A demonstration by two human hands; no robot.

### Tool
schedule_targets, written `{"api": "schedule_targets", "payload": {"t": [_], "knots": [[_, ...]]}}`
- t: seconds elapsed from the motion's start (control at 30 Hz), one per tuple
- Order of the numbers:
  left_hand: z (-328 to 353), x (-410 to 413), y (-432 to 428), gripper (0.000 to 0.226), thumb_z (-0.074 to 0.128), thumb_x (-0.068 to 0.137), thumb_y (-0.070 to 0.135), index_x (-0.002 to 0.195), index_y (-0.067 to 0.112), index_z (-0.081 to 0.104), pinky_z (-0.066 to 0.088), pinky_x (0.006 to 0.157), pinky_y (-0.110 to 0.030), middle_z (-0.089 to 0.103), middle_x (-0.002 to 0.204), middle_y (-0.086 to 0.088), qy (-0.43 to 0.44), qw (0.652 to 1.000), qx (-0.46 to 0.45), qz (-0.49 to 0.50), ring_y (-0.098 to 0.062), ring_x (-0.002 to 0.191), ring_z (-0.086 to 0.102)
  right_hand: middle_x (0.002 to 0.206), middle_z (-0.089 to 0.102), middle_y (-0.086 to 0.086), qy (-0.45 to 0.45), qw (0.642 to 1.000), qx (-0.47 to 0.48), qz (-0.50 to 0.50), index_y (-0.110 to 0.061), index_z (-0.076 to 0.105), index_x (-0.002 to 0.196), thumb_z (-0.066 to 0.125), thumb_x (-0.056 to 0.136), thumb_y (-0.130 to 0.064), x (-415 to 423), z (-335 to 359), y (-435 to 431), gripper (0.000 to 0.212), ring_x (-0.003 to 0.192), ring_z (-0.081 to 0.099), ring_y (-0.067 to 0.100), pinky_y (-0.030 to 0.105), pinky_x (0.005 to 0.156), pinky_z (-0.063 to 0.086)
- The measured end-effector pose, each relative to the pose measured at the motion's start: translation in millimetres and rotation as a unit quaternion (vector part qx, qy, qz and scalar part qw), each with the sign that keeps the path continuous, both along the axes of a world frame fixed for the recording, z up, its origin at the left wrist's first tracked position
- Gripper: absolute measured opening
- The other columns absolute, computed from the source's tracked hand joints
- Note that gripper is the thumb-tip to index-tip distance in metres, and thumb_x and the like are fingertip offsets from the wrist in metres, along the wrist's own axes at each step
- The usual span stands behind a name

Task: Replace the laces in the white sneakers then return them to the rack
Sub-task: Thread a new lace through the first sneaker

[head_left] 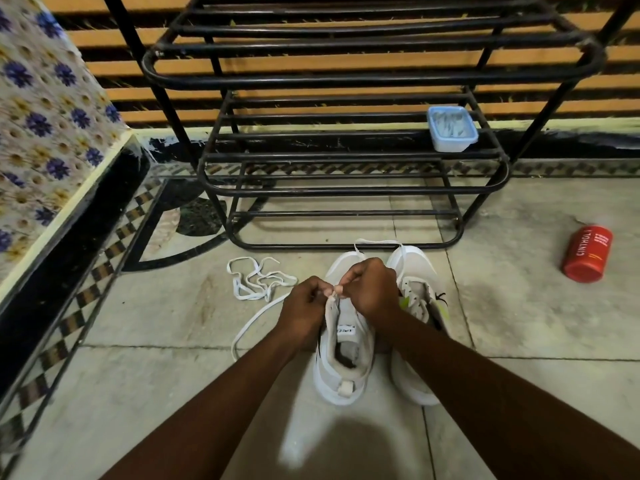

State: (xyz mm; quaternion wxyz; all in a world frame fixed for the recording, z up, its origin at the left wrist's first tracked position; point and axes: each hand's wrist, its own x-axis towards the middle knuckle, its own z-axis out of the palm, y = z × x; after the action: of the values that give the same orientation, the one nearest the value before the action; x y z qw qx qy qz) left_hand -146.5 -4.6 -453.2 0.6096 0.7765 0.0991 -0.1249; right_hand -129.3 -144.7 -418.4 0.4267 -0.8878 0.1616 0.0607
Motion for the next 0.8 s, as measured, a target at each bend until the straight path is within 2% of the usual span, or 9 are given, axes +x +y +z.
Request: {"api": "schedule_targets", "payload": {"t": [0.17,0.3,0.43,0.5,0.57,0.63,0.7,0.73,0.8], "knots": [[-0.2,10.7,-12.8,0.023,0.077,0.091,0.028,0.081,0.01,0.066,0.051,0.075,-0.032,0.072,0.079,0.001,-0.022,0.995,0.101,0.011,-0.018,0.079,0.067,0.084,0.075,-0.001,-0.018,1.0,-0.02,0.01,-0.017,0.075,0.086,0.079,0.08,-0.021,-7.6,1.5,-3.6,0.008,0.091,0.071,0.02,0.033,0.085,0.055],[0.1,12.8,-14.9,0.014,0.072,0.089,0.018,0.079,0.019,0.062,0.049,0.075,-0.03,0.069,0.08,0.009,-0.023,0.986,0.164,-0.02,-0.016,0.081,0.065,0.093,0.073,0.004,-0.107,0.992,-0.052,0.038,-0.016,0.074,0.094,0.074,0.081,-0.021,-35.8,1.7,0.9,0.014,0.093,0.068,0.027,0.038,0.084,0.052],[6.4,9.9,-13.5,0.016,0.06,0.087,0.004,0.084,0.018,0.054,0.049,0.081,-0.035,0.068,0.09,0.0,-0.029,0.977,0.207,-0.037,-0.024,0.087,0.063,0.1,0.058,0.008,-0.171,0.978,-0.116,0.028,-0.012,0.069,0.1,0.076,0.071,-0.016,-68.3,-6.8,1.7,0.029,0.095,0.058,0.028,0.039,0.088,0.048],[9.1,9.7,-10.6,0.014,0.055,0.088,-0.001,0.087,0.013,0.052,0.048,0.075,-0.031,0.067,0.092,-0.005,-0.037,0.979,0.196,-0.031,-0.024,0.084,0.061,0.099,0.057,0.008,-0.177,0.971,-0.151,0.062,-0.011,0.069,0.099,0.073,0.068,-0.008,-78.2,-10.4,2.9,0.031,0.095,0.058,0.029,0.039,0.088,0.048],[11.0,9.8,-6.3,0.018,0.054,0.088,-0.006,0.087,0.011,0.05,0.044,0.057,-0.018,0.066,0.09,-0.008,-0.045,0.982,0.183,-0.026,-0.015,0.071,0.059,0.095,0.058,0.01,-0.186,0.964,-0.163,0.099,-0.007,0.071,0.094,0.071,0.063,0.001,-81.6,-13.0,1.4,0.033,0.09,0.059,0.031,0.041,0.084,0.052],[14.1,10.7,-2.3,0.022,0.051,0.088,-0.01,0.086,0.012,0.047,0.038,0.043,-0.012,0.063,0.085,-0.01,-0.048,0.982,0.182,-0.029,-0.006,0.056,0.055,0.086,0.057,0.003,-0.197,0.964,-0.14,0.112,-0.003,0.072,0.088,0.073,0.058,0.008,-81.5,-14.1,-0.7,0.031,0.089,0.058,0.021,0.031,0.086,0.052],[16.5,11.4,1.8,0.019,0.052,0.09,-0.006,0.09,0.012,0.045,0.037,0.043,-0.012,0.059,0.083,-0.009,-0.059,0.973,0.217,-0.047,-0.011,0.06,0.054,0.077,0.044,-0.017,-0.224,0.965,-0.093,0.102,0.002,0.068,0.078,0.069,0.056,0.01,-78.6,-10.2,-0.3,0.023,0.083,0.047,-0.006,0.001,0.087,0.037],[17.2,11.4,3.1,0.017,0.052,0.091,-0.003,0.092,0.012,0.044,0.039,0.048,-0.016,0.058,0.083,-0.007,-0.064,0.969,0.232,-0.051,-0.016,0.065,0.054,0.074,0.037,-0.021,-0.23,0.964,-0.087,0.106,0.002,0.066,0.075,0.064,0.056,0.006,-77.8,-7.3,0.3,0.02,0.079,0.043,-0.009,-0.007,0.085,0.029],[17.6,13.5,8.0,0.015,0.049,0.095,0.0,0.093,0.014,0.045,0.04,0.058,-0.025,0.055,0.08,-0.003,-0.063,0.968,0.24,-0.034,-0.023,0.074,0.052,0.068,0.041,-0.017,-0.24,0.957,-0.105,0.128,-0.005,0.066,0.07,0.059,0.053,-0.003,-77.4,-4.1,-0.2,0.018,0.075,0.047,0.0,0.0,0.088,0.038]]}}
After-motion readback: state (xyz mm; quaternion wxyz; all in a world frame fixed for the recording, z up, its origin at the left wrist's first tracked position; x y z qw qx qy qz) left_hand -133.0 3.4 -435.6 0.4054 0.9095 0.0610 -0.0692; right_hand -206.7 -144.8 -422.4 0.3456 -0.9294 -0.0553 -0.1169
